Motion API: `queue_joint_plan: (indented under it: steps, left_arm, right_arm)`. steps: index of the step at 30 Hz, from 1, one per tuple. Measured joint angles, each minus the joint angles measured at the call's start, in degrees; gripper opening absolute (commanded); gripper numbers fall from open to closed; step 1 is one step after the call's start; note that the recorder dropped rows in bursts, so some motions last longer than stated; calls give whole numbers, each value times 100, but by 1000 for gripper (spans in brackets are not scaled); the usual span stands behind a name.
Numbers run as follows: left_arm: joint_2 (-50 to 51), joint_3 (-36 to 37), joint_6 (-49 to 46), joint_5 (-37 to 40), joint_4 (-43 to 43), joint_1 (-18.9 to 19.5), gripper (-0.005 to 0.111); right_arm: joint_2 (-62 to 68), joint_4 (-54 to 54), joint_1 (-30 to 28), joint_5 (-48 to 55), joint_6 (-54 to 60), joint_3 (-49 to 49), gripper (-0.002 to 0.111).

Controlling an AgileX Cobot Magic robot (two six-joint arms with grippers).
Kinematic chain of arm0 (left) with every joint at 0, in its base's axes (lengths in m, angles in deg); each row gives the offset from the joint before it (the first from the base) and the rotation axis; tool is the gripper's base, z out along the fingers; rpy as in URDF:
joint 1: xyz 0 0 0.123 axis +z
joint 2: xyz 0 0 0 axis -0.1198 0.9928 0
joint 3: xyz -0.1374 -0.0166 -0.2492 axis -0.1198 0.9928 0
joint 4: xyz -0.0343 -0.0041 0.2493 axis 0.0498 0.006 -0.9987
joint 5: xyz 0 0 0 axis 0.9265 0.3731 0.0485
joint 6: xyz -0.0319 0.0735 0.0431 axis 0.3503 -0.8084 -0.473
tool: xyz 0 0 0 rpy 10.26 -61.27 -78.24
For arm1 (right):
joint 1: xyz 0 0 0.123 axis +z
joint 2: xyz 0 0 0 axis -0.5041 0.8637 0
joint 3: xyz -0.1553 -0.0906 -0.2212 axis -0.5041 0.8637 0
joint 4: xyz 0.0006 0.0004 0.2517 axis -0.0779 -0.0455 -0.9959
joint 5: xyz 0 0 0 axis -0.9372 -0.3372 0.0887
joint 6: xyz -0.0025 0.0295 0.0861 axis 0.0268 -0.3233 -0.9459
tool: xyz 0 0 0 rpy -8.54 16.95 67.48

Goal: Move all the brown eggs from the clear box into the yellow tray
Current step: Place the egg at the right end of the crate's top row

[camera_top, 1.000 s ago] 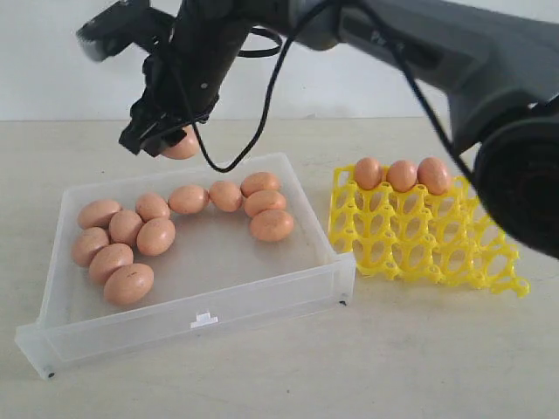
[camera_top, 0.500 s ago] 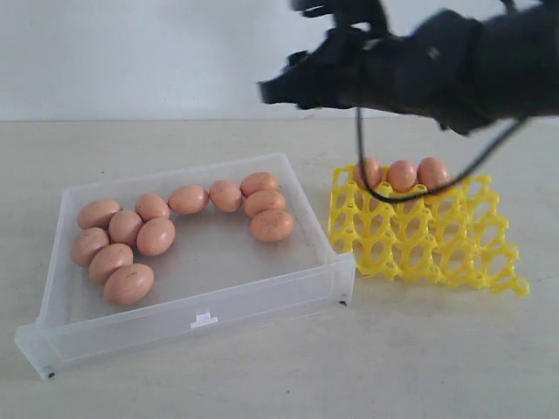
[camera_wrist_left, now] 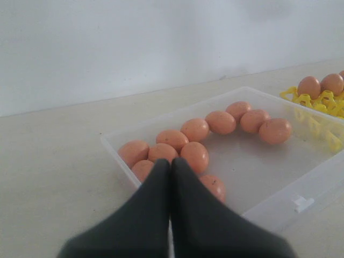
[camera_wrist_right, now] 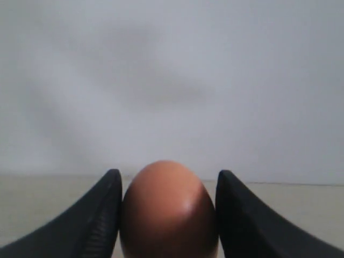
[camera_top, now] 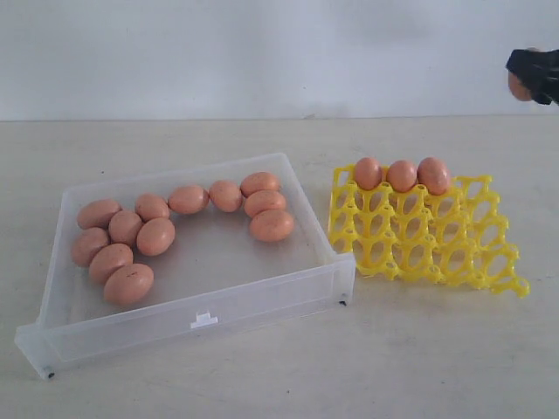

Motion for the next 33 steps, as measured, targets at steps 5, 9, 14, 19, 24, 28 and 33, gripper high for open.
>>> queue_joint_plan:
  steps: [5, 9, 14, 19, 24, 28, 33]
  left_arm:
    - [0, 0, 0, 0, 0, 0, -4]
    - [0, 0, 0, 0, 0, 0, -4]
    - [0, 0, 0, 0, 0, 0, -4]
    - [0, 0, 0, 0, 0, 0, -4]
    - [0, 0, 0, 0, 0, 0, -4]
    - [0, 0, 0, 0, 0, 0, -4]
    - [0, 0, 0, 0, 0, 0, -4]
  right_arm:
    - [951, 3316, -750, -1255, -2388, -999, 0]
    - [1439, 4170, -739, -1076, -2579, -1066, 0]
    - [1655, 3827, -631, -785, -2134, -1066, 0]
    - [1670, 3112, -492, -656, -1347, -1094, 0]
    - [1684, 2453, -96, 185, -590, -1094, 0]
    - [1683, 2281, 95, 588, -159, -1094, 0]
    - [1738, 2079, 95, 756, -71, -1104, 0]
